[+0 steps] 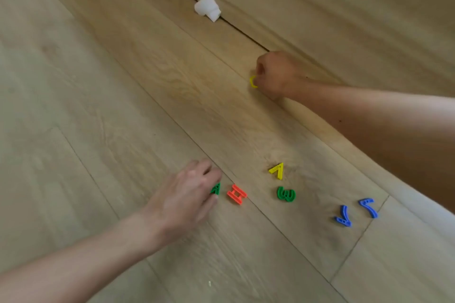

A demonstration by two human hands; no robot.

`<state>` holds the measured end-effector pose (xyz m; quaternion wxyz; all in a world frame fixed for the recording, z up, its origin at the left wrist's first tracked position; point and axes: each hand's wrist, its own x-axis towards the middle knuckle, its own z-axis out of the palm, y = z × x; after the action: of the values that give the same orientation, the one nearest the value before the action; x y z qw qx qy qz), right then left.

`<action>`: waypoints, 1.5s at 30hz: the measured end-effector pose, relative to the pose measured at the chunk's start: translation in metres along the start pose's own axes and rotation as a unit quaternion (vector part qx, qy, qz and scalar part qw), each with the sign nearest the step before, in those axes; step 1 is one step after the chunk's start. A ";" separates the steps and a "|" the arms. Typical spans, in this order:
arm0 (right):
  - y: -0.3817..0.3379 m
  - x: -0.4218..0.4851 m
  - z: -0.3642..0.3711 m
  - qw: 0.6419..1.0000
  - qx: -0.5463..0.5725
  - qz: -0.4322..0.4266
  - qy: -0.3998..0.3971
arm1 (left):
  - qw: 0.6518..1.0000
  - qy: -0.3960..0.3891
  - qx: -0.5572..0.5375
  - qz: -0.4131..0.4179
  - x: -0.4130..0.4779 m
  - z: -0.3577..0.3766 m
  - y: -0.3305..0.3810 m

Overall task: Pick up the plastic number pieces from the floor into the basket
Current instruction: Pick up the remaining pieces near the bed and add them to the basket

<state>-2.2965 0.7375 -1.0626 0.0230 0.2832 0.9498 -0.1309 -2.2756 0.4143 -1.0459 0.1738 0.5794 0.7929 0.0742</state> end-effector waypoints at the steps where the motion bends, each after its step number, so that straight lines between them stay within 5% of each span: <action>1: -0.002 0.002 0.002 1.000 -0.008 -0.010 0.005 | 1.000 -0.003 0.008 0.004 0.001 0.003 0.000; 13: -0.007 0.000 0.017 0.998 -0.056 -0.004 0.032 | 0.999 -0.030 0.028 0.023 0.015 0.021 0.013; 18: -0.009 -0.032 -0.004 0.992 0.120 0.001 0.047 | 0.992 0.035 -0.120 0.010 0.017 0.011 0.018; 22: -0.004 -0.134 -0.017 0.978 0.185 -0.093 0.025 | 0.982 0.031 -0.178 0.061 0.022 0.015 0.030; 27: 0.015 -0.239 0.009 0.986 0.119 -0.103 -0.044 | 0.988 0.008 -0.085 0.126 0.027 0.029 0.033; 36: 0.025 -0.260 0.036 0.990 0.024 -0.137 -0.023 | 0.980 0.020 0.032 0.196 0.020 0.044 0.023; 45: 0.026 -0.263 0.042 0.987 -0.001 -0.158 0.017 | 0.986 0.044 -0.084 0.135 0.025 0.037 0.022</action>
<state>-2.0629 0.6074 -1.0779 -0.0138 0.1321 0.9829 -0.1274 -2.2491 0.4414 -1.0778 0.1747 0.6605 0.7055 0.1885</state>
